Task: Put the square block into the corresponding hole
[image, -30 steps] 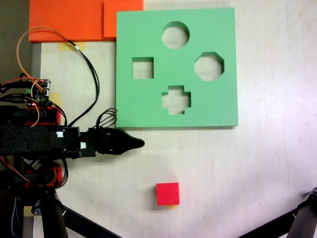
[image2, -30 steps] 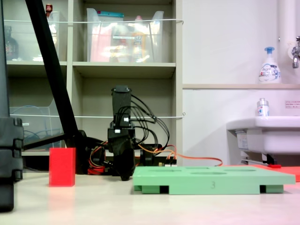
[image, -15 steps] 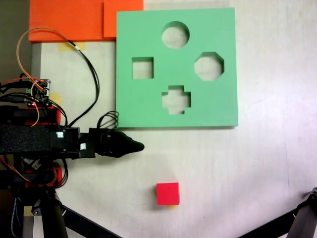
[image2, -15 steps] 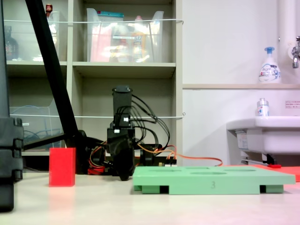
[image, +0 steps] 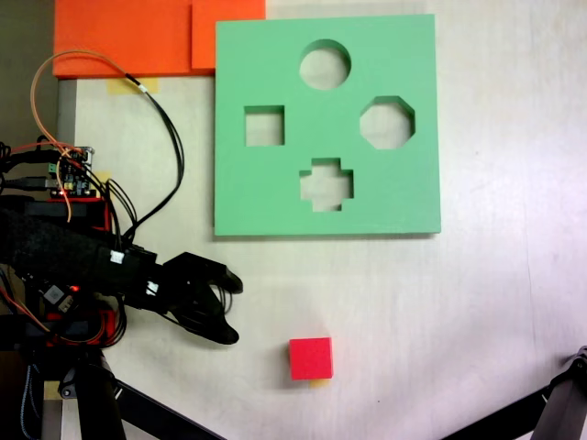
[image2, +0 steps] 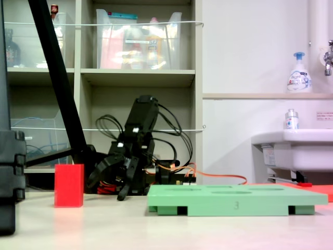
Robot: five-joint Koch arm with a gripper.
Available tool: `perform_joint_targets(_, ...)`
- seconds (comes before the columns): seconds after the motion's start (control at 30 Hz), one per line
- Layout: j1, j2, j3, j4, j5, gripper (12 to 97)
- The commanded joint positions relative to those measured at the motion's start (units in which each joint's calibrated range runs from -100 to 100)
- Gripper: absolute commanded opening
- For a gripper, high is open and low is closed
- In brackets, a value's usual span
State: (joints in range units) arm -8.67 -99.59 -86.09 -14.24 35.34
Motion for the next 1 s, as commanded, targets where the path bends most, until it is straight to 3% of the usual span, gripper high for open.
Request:
perform_joint_targets(0.0, 0.0, -0.4, 9.0, -29.0, 4.2, 46.8)
perform_joint_targets(0.23, 0.7, -0.4, 42.1, -56.9, 6.7, 46.6)
perform_joint_targets(0.4, 0.7, 27.2, 74.6, -79.9, 6.5, 62.0)
perform_joint_targets(0.63, -0.2, 45.5, 87.1, -81.4, 2.4, 80.3)
perform_joint_targets(0.97, -1.4, 71.8, 100.2, -81.3, 1.2, 81.3)
